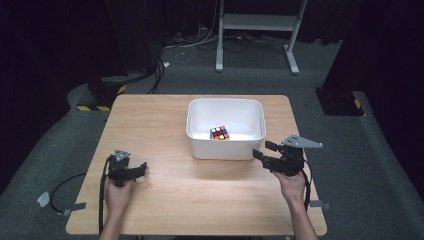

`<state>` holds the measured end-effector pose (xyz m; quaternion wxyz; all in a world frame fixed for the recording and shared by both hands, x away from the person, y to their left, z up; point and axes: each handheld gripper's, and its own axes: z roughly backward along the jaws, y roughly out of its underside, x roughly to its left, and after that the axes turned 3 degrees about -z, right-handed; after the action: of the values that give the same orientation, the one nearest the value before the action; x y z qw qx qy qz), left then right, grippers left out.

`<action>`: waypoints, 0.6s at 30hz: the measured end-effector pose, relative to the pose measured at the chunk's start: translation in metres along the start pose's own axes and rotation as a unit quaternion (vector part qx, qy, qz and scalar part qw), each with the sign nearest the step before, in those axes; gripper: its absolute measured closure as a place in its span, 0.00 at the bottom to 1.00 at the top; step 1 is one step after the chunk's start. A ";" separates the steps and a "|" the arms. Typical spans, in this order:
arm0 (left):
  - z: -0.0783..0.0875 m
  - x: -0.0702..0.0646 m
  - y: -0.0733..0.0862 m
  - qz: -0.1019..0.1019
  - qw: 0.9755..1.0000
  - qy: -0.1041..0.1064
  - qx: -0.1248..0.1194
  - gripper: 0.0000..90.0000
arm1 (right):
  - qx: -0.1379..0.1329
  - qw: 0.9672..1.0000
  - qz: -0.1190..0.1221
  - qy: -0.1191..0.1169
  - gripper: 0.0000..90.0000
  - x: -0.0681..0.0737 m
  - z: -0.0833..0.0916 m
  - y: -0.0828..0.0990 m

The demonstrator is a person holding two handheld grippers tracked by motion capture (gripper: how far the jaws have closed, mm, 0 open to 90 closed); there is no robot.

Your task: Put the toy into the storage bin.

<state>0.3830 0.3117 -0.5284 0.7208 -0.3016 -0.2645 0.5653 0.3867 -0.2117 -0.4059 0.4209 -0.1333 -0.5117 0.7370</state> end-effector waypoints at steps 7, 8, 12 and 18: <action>0.000 0.000 0.000 0.000 1.000 0.000 0.000 0.20 | -0.001 1.000 0.000 0.000 0.40 0.003 -0.002 0.007; 0.000 0.000 0.000 0.000 1.000 0.000 0.000 0.20 | 0.000 1.000 -0.001 -0.001 0.40 0.003 -0.002 0.008; 0.000 0.000 0.000 0.000 1.000 0.000 0.000 0.20 | 0.005 1.000 0.003 0.001 0.40 0.005 -0.004 0.010; 0.000 0.000 0.000 0.000 1.000 0.000 -0.001 0.20 | 0.006 1.000 0.009 0.003 0.40 0.008 -0.006 0.013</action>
<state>0.3830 0.3116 -0.5285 0.7204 -0.3019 -0.2649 0.5654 0.3793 -0.2038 -0.4176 0.4165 -0.1377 -0.5045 0.7437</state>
